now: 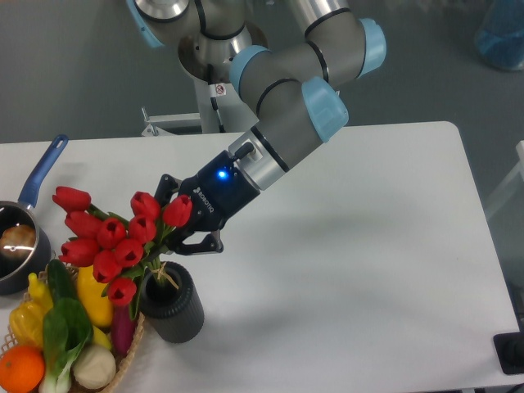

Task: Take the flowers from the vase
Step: 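Lift the gripped tulips up out of the black vase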

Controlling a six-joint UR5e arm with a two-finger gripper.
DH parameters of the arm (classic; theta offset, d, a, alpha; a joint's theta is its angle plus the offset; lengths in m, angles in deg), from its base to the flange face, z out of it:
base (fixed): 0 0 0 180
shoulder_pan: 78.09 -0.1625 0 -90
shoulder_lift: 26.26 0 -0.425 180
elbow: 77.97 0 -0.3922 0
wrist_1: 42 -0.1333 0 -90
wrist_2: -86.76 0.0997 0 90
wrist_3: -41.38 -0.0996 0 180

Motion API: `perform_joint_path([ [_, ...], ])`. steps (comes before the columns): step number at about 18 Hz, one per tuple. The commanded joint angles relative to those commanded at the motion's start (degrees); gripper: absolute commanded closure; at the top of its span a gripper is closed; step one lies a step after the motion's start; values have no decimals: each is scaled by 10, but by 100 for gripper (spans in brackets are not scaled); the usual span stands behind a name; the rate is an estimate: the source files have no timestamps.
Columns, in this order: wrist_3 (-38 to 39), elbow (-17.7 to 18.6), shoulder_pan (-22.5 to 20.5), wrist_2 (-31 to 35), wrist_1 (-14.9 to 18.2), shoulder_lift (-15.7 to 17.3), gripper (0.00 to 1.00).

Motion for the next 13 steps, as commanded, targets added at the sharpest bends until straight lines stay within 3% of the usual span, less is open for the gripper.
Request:
perform_joint_path([
  [13, 6, -6, -16, -48, 0, 13, 79],
])
